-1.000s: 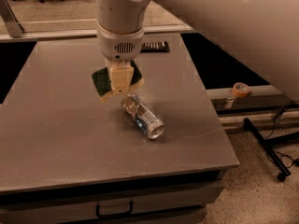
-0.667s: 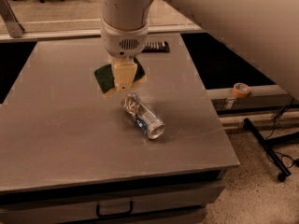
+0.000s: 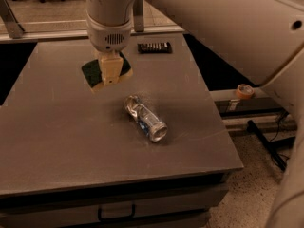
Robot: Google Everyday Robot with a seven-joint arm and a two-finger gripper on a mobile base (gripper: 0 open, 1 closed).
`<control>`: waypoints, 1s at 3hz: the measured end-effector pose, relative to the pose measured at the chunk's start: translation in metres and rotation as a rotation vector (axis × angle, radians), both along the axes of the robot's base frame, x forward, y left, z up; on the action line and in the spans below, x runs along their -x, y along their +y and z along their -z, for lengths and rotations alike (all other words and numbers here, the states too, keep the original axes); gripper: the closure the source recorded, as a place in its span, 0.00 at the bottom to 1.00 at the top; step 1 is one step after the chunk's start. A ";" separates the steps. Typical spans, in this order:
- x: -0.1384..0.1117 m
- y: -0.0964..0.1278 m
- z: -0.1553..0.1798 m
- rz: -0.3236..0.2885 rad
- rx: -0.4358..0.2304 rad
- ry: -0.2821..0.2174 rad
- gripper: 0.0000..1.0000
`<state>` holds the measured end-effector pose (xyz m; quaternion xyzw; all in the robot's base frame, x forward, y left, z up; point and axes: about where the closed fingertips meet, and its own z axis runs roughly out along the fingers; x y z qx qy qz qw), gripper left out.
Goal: Move sponge near redbull can
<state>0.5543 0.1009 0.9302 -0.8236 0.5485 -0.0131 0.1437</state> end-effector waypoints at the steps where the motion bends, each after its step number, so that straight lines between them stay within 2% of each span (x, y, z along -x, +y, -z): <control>1: -0.002 0.019 0.020 -0.025 -0.022 0.040 1.00; 2: 0.003 0.029 0.045 -0.025 -0.035 0.090 0.85; 3: 0.008 0.033 0.062 -0.023 -0.040 0.127 0.61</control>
Offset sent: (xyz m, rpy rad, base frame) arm -0.0105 0.0393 -0.0804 0.0406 0.1669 0.0180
